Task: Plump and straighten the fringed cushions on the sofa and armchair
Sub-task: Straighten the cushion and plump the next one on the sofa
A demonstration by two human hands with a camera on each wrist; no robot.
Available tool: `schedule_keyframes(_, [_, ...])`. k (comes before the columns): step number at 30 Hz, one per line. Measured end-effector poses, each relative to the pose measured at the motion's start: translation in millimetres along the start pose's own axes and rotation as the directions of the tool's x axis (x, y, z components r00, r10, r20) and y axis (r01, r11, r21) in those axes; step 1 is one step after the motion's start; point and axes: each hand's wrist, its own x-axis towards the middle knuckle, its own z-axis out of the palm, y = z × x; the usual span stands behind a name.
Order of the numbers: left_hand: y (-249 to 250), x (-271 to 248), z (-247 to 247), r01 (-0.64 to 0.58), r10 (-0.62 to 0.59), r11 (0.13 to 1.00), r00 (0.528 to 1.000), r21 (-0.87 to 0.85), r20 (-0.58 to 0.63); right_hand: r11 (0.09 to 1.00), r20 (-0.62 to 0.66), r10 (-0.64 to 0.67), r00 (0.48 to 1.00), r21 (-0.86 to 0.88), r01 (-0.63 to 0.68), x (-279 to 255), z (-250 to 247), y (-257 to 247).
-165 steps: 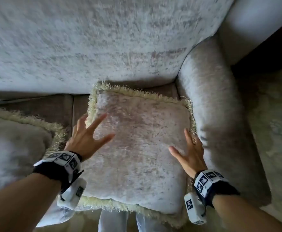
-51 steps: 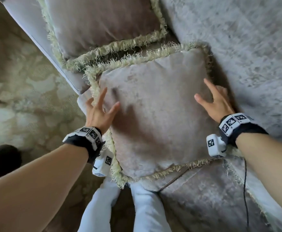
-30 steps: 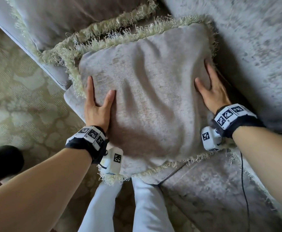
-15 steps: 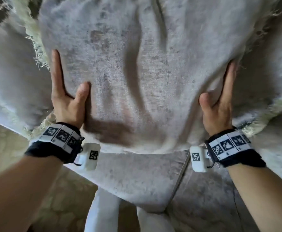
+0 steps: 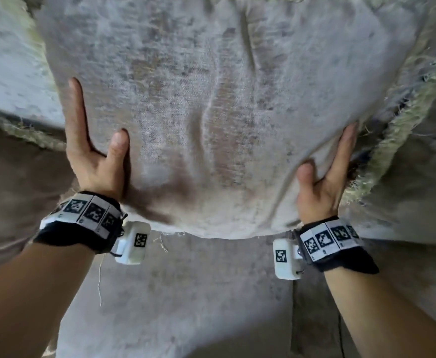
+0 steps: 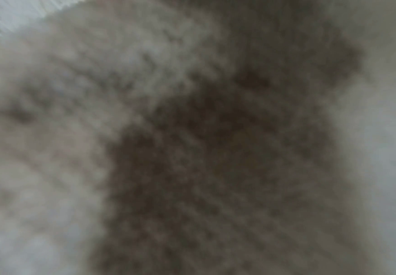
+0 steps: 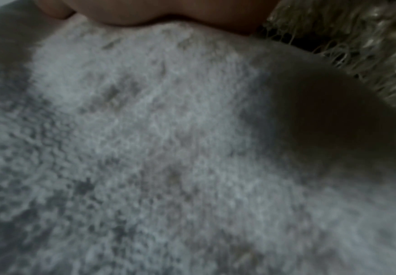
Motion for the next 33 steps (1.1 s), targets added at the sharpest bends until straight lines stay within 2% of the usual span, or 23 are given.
schedule_keyframes(4, [-17, -5, 4, -0.010, 0.008, 0.999, 0.999, 0.044, 0.047, 0.996, -0.009, 0.067, 0.998, -0.064, -0.067, -15, 12, 15])
schedule_keyframes(8, [-23, -5, 3, 0.018, -0.022, 0.995, 0.999, 0.098, 0.044, 0.994, -0.028, 0.075, 0.997, -0.079, -0.077, -19, 15, 15])
schedule_keyframes(13, [-16, -9, -17, 0.139, -0.140, 0.976, 0.990, 0.168, -0.006, 0.966, -0.088, 0.222, 0.971, -0.113, -0.232, -28, 4, -12])
schedule_keyframes(16, [-2, -10, -47, 0.229, -0.236, 0.952, 0.972, 0.204, 0.008, 0.970, -0.164, 0.079, 0.983, -0.213, -0.113, -30, -4, -42])
schedule_keyframes(18, [11, -10, -78, 0.323, -0.336, 0.929, 0.940, 0.180, 0.051, 0.970, -0.142, -0.002, 0.990, -0.241, -0.033, -26, -2, -66])
schedule_keyframes(19, [20, -9, -95, 0.384, -0.407, 0.904, 0.908, 0.189, 0.097, 0.971, -0.088, 0.001, 0.996, -0.237, -0.022, -23, 2, -80])
schedule_keyframes(21, [40, -10, -130, 0.465, -0.545, 0.825, 0.806, 0.320, 0.234, 0.977, 0.115, 0.048, 0.992, -0.210, -0.023, -15, 19, -115])
schedule_keyframes(22, [50, -12, -147, 0.462, -0.599, 0.781, 0.745, 0.421, 0.293, 0.977, 0.253, 0.038, 0.967, -0.210, 0.017, -10, 29, -133])
schedule_keyframes(23, [62, -16, -164, 0.455, -0.651, 0.730, 0.691, 0.510, 0.315, 0.973, 0.412, 0.007, 0.911, -0.213, 0.088, -5, 41, -153])
schedule_keyframes(24, [75, -20, -180, 0.451, -0.689, 0.685, 0.657, 0.572, 0.306, 0.961, 0.584, -0.010, 0.811, -0.218, 0.169, -1, 54, -174])
schedule_keyframes(26, [97, -33, -217, 0.466, -0.739, 0.608, 0.628, 0.642, 0.244, 0.912, 0.850, 0.042, 0.525, -0.247, 0.327, -2, 77, -221])
schedule_keyframes(27, [108, -40, -234, 0.484, -0.758, 0.575, 0.618, 0.660, 0.208, 0.886, 0.913, 0.066, 0.402, -0.239, 0.397, -4, 87, -244])
schedule_keyframes(28, [117, -48, -253, 0.507, -0.775, 0.548, 0.608, 0.665, 0.175, 0.867, 0.949, 0.068, 0.308, -0.209, 0.452, -9, 97, -265])
schedule_keyframes(31, [144, -70, -304, 0.577, -0.820, 0.481, 0.562, 0.661, 0.106, 0.823, 0.994, 0.031, 0.109, -0.087, 0.562, -25, 130, -322])
schedule_keyframes(33, [158, -84, -335, 0.621, -0.847, 0.438, 0.528, 0.650, 0.065, 0.773, 1.000, 0.015, 0.009, -0.018, 0.634, -36, 152, -354])
